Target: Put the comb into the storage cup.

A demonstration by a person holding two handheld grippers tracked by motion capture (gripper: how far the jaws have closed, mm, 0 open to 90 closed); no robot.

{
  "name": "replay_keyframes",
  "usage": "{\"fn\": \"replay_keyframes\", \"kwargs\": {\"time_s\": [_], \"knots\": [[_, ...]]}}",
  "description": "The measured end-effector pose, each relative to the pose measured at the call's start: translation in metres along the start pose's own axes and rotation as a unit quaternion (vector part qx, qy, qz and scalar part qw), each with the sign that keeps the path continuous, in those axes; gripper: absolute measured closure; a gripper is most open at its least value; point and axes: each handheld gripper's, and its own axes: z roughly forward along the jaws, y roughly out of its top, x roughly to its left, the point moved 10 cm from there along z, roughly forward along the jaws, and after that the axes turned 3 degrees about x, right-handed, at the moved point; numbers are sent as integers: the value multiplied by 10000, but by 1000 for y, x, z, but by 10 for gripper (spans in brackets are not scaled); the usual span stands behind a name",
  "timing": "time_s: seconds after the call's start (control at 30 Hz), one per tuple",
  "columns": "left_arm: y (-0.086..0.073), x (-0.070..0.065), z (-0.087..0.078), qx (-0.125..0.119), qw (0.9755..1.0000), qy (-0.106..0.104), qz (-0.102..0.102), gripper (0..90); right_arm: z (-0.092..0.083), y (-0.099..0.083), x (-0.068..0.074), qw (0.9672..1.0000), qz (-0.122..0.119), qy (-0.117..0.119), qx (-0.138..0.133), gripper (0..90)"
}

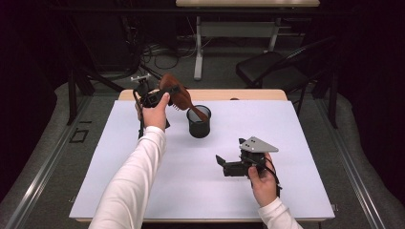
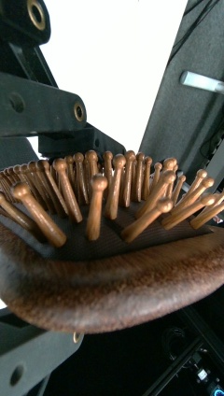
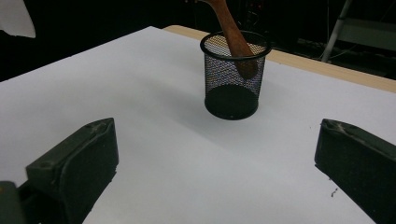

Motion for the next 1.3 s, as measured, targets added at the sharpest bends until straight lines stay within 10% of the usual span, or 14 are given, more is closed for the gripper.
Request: {"fn": "replay_keyframes", "kwargs": {"time_s": [1.3], "knots": [[-20, 12, 16, 203, 9997, 149, 44, 472, 1, -1, 1, 10000, -7, 19, 24, 0]]}}
